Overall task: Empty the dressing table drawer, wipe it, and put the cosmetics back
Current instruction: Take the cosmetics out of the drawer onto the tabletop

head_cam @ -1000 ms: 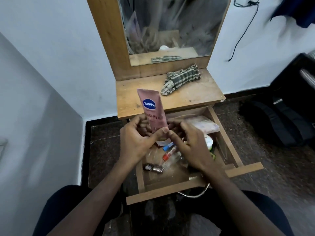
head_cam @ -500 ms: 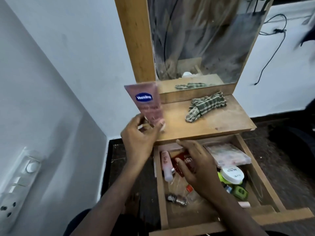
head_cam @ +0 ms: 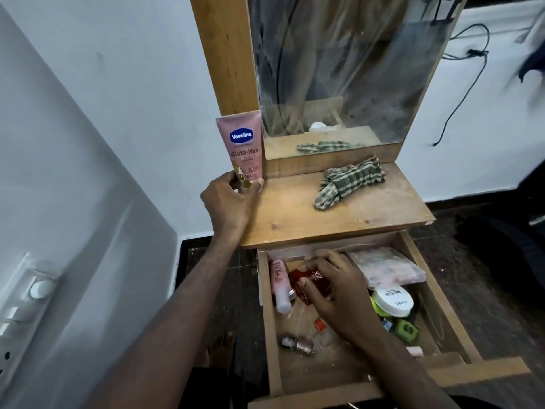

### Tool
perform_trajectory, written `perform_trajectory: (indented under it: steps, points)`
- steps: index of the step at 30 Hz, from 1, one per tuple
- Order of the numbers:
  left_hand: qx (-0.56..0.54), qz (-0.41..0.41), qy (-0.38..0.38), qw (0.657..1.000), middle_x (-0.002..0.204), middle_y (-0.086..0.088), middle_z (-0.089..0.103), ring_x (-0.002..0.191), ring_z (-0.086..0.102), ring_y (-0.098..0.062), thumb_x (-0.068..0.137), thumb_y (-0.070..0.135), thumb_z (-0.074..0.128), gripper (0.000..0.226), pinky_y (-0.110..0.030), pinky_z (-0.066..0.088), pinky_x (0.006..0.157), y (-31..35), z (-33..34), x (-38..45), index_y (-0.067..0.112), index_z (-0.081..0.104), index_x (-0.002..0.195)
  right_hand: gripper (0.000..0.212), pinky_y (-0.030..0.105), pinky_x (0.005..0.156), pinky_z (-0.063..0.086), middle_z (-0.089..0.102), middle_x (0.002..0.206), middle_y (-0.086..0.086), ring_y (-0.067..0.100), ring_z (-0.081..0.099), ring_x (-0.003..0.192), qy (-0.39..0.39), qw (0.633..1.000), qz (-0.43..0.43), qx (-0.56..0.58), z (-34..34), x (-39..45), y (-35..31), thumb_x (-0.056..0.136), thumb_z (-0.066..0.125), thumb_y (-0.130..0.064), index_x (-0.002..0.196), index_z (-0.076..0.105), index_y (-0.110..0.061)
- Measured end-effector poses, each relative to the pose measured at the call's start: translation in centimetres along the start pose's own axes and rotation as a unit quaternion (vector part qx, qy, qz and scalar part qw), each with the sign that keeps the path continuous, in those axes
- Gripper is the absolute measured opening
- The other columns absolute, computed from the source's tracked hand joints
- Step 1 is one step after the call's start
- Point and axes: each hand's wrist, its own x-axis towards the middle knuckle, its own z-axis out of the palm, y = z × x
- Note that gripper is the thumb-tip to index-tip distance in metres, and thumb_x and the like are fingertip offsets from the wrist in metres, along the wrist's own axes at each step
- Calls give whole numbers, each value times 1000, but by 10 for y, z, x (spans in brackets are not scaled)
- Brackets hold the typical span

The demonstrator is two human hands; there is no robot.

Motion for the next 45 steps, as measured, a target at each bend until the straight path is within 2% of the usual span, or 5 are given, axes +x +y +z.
perform_trajectory:
  steps: [7, 12, 24, 34, 45]
  points:
    - [-55, 70, 42, 995, 119, 2, 64, 97, 62, -3, 93, 40, 78, 42, -5, 49, 72, 15, -32, -71, 12, 70, 123, 43, 41, 105, 47, 66, 126, -4, 21, 56, 122, 3, 976, 114, -183, -37, -6, 16, 89, 73, -42, 127, 67, -22]
    - [-20, 212, -182, 960, 120, 4, 58, 108, 56, -7, 98, 43, 62, 27, -25, 57, 88, 0, -16, -166, 21, 64, 114, 84, 48, 121, 36, 53, 154, 2, 26, 43, 147, -100, 932, 200, -284, -60, -21, 45, 78, 70, -64, 148, 52, -22]
    - [58, 163, -324, 930, 126, 13, 57, 116, 52, -4, 99, 64, 41, 45, -35, 55, 96, -25, 6, -173, 33, 60, 125, 38, 45, 104, 52, 73, 123, 9, 30, 66, 118, -85, 960, 59, -262, -69, -14, 47, 98, 65, -35, 127, 69, -11]
    - [40, 132, -309, 941, 155, 3, 44, 126, 50, -6, 97, 75, 48, 81, -35, 53, 102, -19, 0, -178, 30, 32, 162, 25, 10, 74, 51, 77, 101, -2, 4, 70, 85, 198, 978, 64, -4, -80, -7, 20, 105, 60, -35, 112, 75, -17]
    - [-267, -43, -259, 927, 104, 7, 82, 91, 79, -11, 92, 32, 78, 30, -25, 62, 71, 8, -25, -171, 21, 75, 119, 44, 49, 77, 64, 77, 94, 12, 29, 75, 84, 176, 828, 282, 452, -62, 24, -2, 93, 65, -47, 113, 75, -9]
